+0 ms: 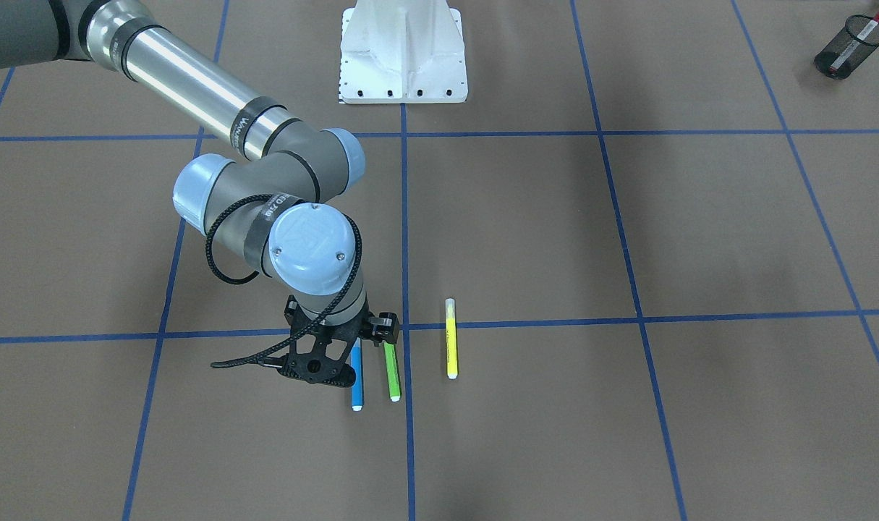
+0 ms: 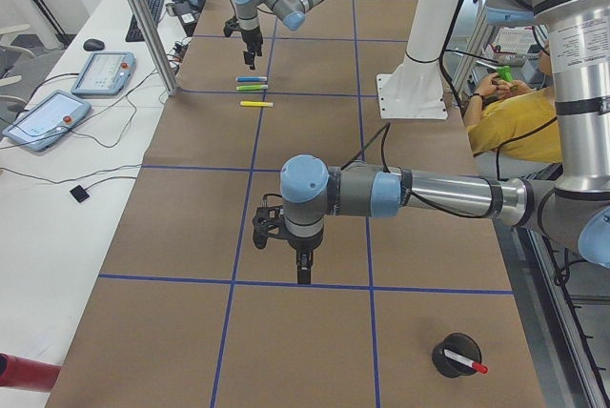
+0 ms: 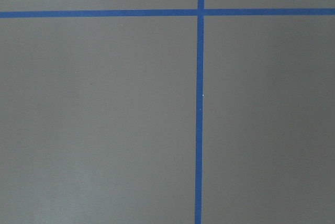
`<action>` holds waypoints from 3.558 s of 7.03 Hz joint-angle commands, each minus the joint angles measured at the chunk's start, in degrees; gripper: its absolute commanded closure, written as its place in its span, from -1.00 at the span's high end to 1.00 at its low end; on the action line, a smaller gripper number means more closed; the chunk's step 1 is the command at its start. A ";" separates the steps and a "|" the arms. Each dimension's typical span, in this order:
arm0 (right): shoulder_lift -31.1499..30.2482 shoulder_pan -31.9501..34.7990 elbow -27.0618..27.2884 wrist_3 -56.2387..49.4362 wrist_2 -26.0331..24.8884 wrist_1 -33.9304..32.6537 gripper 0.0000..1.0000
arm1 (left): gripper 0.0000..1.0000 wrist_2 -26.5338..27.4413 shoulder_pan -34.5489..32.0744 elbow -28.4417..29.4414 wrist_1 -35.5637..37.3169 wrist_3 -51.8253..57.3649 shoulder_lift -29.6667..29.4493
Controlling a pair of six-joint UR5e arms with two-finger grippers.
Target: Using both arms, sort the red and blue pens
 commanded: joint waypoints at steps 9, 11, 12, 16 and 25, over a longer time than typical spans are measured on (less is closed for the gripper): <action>-1.85 -2.61 -3.99 -1.89 -0.08 5.59 0.10 | 1.00 0.00 0.04 4.08 -5.64 -0.10 -0.02; -1.85 -2.79 -3.99 -1.98 -0.08 5.59 0.06 | 1.00 0.00 0.04 4.08 -5.64 -0.10 -0.02; -1.94 -2.87 -3.99 -2.06 0.01 5.59 0.05 | 1.00 0.00 0.04 4.08 -5.64 -0.10 -0.02; -2.02 -3.23 -3.64 -1.98 0.01 5.51 -0.12 | 1.00 0.00 -0.05 4.08 -5.56 -0.10 0.06; -2.55 -3.05 -1.11 -2.15 0.18 5.07 -1.00 | 1.00 0.00 0.04 4.08 -5.56 -0.10 0.06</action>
